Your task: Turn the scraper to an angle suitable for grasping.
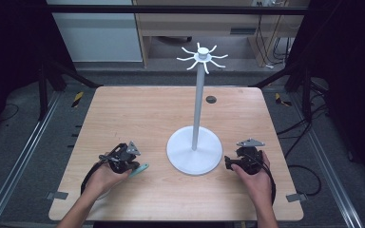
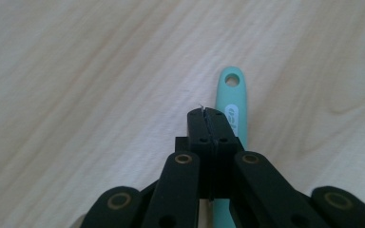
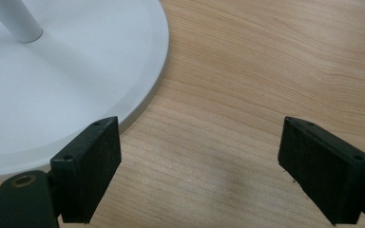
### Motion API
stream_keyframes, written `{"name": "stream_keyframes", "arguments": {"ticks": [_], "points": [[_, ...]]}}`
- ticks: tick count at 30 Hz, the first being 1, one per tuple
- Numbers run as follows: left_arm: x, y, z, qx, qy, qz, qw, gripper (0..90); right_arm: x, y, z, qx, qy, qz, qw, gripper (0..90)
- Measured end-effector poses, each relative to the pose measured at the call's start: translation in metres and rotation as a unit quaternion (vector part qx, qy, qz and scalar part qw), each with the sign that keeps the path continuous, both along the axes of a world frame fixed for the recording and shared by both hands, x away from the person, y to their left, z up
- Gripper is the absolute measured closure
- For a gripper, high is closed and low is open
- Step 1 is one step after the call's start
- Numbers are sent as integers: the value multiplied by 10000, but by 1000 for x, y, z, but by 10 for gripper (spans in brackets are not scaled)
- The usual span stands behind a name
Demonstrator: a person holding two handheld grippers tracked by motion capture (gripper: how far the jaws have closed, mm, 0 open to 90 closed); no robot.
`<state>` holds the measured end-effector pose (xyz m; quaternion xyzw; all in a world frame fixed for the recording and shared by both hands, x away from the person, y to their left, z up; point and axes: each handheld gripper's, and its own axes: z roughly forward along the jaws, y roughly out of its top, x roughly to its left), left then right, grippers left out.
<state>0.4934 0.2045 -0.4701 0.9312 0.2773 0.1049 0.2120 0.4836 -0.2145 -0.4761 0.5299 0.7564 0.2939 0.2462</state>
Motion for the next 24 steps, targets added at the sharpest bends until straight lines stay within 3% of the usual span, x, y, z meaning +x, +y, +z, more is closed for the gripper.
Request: {"name": "stream_keyframes", "arguments": {"ticks": [2, 12, 17, 24], "points": [[-2, -1, 1, 105, -31, -59, 9999, 900, 0, 1, 0, 1, -6, 11, 10000, 146], [-8, 0, 16, -156, -225, 8, 9996, 900, 1, 0, 0, 39, -13, -30, 10000, 141], [-9, -2, 21, -63, -148, -52, 9999, 871, 1, 0, 0, 13, 0, -11, 10000, 140], [-7, -10, 23, 250, -68, -18, 9997, 804, 1, -1, 0, 47, -10, -28, 10000, 139]]}}
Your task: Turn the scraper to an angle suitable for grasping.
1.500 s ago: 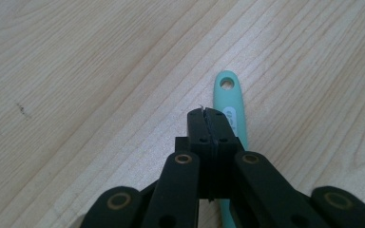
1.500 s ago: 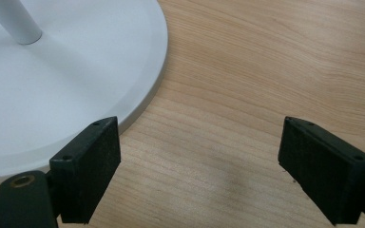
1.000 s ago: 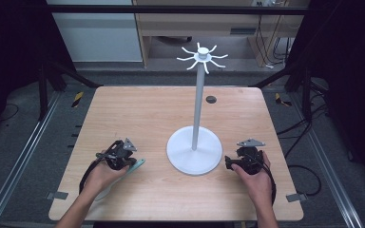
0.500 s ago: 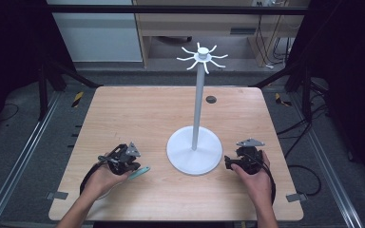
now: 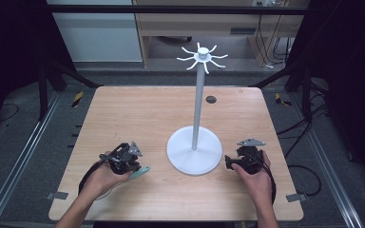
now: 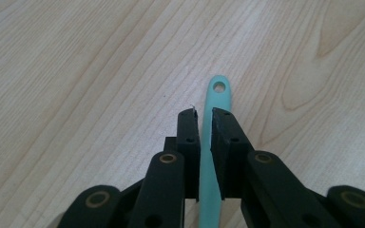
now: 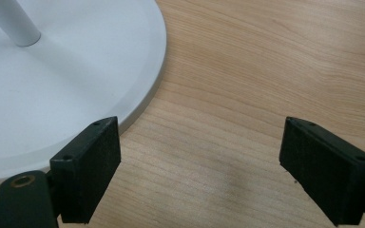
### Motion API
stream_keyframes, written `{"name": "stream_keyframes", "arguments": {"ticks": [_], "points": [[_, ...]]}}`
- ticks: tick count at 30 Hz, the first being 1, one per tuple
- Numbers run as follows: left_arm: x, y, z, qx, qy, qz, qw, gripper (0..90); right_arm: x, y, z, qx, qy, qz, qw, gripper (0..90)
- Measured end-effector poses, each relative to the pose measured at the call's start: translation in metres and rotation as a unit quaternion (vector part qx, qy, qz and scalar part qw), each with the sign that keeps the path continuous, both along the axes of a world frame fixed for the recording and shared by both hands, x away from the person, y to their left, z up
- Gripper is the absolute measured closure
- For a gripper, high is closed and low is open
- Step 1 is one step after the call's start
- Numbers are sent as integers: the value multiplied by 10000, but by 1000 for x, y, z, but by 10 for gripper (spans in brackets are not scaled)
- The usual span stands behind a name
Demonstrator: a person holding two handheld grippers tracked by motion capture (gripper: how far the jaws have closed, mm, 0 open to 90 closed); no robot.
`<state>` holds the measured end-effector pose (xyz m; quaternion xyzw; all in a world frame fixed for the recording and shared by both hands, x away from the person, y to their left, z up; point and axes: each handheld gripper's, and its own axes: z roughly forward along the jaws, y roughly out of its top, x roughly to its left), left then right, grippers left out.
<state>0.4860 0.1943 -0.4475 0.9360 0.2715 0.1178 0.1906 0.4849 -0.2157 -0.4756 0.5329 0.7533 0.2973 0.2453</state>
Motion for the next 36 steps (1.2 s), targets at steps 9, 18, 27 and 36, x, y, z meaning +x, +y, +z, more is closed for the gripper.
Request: {"name": "stream_keyframes", "arguments": {"ticks": [9, 18, 27, 36], "points": [[2, -14, -6, 405, 166, -26, 9990, 644, 0, 0, 0, 27, -7, 15, 10000, 138], [6, -26, -6, 612, 278, -129, 9977, 635, 0, 0, 0, 32, -8, 15, 10000, 138], [11, -32, -10, 875, 524, -276, 9944, 647, 0, -1, 0, 41, -6, 29, 10000, 137], [14, -31, -14, 883, 636, -283, 9937, 671, 0, -2, 1, 60, 2, 13, 10000, 136]]}}
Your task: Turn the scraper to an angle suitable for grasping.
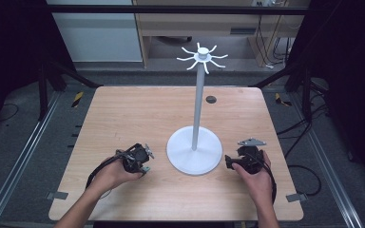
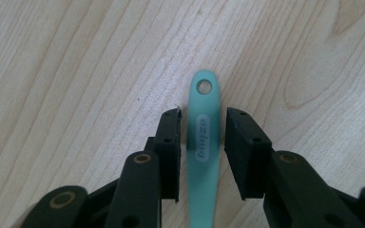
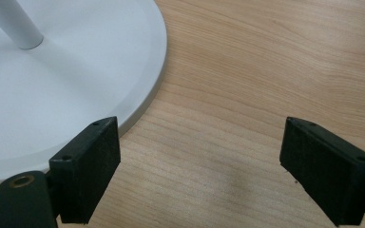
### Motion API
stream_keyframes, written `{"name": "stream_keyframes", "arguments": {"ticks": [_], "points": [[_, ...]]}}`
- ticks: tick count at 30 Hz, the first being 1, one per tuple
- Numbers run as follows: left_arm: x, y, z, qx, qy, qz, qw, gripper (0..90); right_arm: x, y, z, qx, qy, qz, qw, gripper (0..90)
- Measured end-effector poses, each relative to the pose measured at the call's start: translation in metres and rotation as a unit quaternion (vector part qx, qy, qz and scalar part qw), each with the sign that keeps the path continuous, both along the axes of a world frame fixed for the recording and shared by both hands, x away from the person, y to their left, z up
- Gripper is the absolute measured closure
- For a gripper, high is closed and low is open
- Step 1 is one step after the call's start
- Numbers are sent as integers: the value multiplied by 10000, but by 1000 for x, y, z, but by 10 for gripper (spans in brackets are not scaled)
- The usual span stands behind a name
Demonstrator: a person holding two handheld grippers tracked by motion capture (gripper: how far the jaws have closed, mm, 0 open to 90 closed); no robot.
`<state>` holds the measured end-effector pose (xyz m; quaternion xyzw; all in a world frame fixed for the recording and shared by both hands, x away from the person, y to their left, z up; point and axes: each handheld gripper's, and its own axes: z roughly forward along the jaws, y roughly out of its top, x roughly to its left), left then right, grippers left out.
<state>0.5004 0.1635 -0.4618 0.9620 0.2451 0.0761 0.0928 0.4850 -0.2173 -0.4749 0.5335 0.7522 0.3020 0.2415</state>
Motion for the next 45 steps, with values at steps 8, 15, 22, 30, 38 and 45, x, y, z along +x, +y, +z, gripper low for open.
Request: {"name": "stream_keyframes", "arguments": {"ticks": [8, 15, 22, 30, 38, 45], "points": [[3, 0, -1, -13, 110, -11, 9999, 723, 0, 0, 0, 7, 2, 0, 10000, 136], [3, 0, -1, -10, 95, -15, 10000, 735, 0, 0, 0, 2, 3, 4, 10000, 136], [-2, 12, 22, -477, -239, 71, 9985, 737, 0, 0, 0, 27, 2, 3, 10000, 136], [-14, 26, 64, -1140, -869, 98, 9896, 738, 0, 0, 0, 0, 8, -9, 10000, 136], [-28, 34, 94, -1611, -1388, 195, 9769, 740, 0, 2, -1, -21, 42, 11, 10000, 135], [-31, 40, 106, -1896, -1544, 210, 9694, 743, 0, 2, -1, -24, 54, 25, 10000, 136]]}}
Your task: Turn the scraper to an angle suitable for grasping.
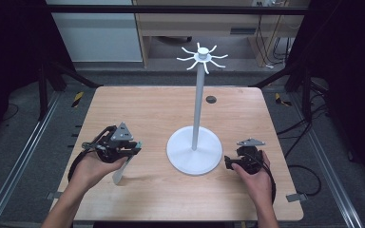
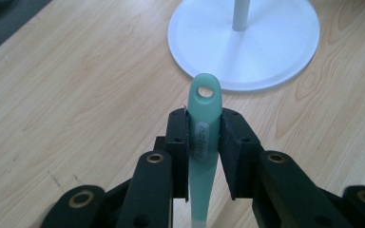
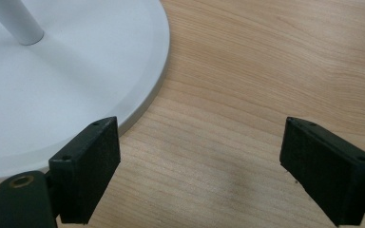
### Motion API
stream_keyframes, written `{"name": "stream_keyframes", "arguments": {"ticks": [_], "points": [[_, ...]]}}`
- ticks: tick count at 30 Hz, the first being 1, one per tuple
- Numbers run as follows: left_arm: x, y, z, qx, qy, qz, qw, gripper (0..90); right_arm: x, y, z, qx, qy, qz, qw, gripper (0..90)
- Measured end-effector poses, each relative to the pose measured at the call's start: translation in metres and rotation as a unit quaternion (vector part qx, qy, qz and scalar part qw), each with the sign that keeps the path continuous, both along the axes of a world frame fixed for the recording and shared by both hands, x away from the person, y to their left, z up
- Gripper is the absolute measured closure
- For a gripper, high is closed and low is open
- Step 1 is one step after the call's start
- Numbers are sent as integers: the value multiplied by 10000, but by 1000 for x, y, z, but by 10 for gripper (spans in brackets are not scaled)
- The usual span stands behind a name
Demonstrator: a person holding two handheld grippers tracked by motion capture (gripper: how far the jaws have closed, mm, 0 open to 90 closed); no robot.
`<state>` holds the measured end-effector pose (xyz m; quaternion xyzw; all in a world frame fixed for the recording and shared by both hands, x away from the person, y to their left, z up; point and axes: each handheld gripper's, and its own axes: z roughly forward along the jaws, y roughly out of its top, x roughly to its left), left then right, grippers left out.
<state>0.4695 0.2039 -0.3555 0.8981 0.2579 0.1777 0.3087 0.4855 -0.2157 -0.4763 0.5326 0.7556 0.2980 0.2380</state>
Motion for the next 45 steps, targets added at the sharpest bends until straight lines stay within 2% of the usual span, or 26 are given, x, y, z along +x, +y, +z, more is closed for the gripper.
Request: {"name": "stream_keyframes", "arguments": {"ticks": [3, 11, 17, 24, 33, 38, 45], "points": [[-1, 6, 5, -192, -99, 40, 9998, 744, 0, 0, 0, -2, 3, -3, 10000, 136], [-4, 13, 14, -493, -221, 105, 9985, 748, 0, 1, -1, -1, 22, 4, 10000, 135], [-2, 15, 19, -578, -249, 112, 9980, 753, 0, 1, -1, -6, 17, 10, 10000, 135], [-1, 16, 18, -658, -244, 113, 9975, 770, 0, 1, -1, -22, 16, 19, 10000, 135], [-2, 17, 18, -632, -352, 213, 9972, 823, 0, 1, -1, -3, 16, 11, 10000, 135], [-3, 19, 25, -685, -432, 234, 9964, 827, 0, 0, -1, -18, 17, 14, 10000, 135], [-3, 16, 49, -819, -689, 252, 9939, 828, 0, 1, 0, -10, 6, -3, 10000, 135]]}}
